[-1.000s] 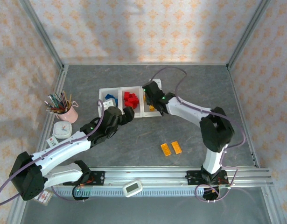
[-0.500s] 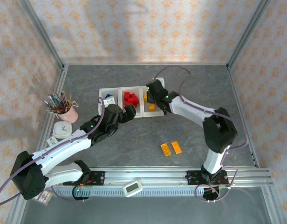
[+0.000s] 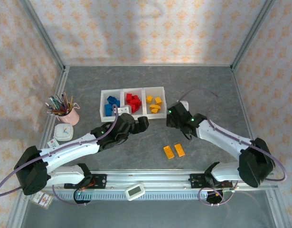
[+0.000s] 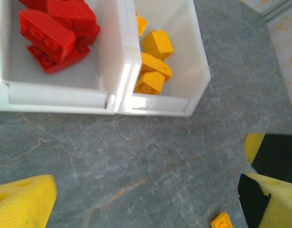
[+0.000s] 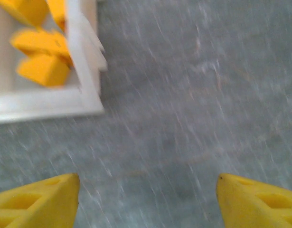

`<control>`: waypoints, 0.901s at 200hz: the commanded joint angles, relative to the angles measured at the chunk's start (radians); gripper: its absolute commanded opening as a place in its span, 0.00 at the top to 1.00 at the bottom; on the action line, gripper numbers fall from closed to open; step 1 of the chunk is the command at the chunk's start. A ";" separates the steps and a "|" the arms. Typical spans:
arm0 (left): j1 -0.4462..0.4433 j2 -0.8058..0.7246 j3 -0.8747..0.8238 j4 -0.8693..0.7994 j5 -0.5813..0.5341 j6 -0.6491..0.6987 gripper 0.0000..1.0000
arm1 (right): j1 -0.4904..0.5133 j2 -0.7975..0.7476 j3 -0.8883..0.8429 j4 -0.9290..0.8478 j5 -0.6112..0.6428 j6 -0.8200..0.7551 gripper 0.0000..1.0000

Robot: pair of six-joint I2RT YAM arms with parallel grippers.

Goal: Sort the legos into containers by color
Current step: Pick up the lego from the bottom-center of the table.

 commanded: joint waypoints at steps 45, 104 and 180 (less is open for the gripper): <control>-0.041 0.047 -0.034 0.074 -0.004 -0.076 0.01 | 0.138 -0.091 -0.147 -0.133 -0.009 0.312 0.21; -0.045 0.048 -0.032 0.058 -0.010 -0.074 0.01 | 0.169 -0.080 -0.245 -0.075 -0.064 0.404 0.24; -0.046 0.060 -0.032 0.060 -0.002 -0.075 0.01 | 0.236 -0.069 -0.325 -0.042 -0.100 0.487 0.29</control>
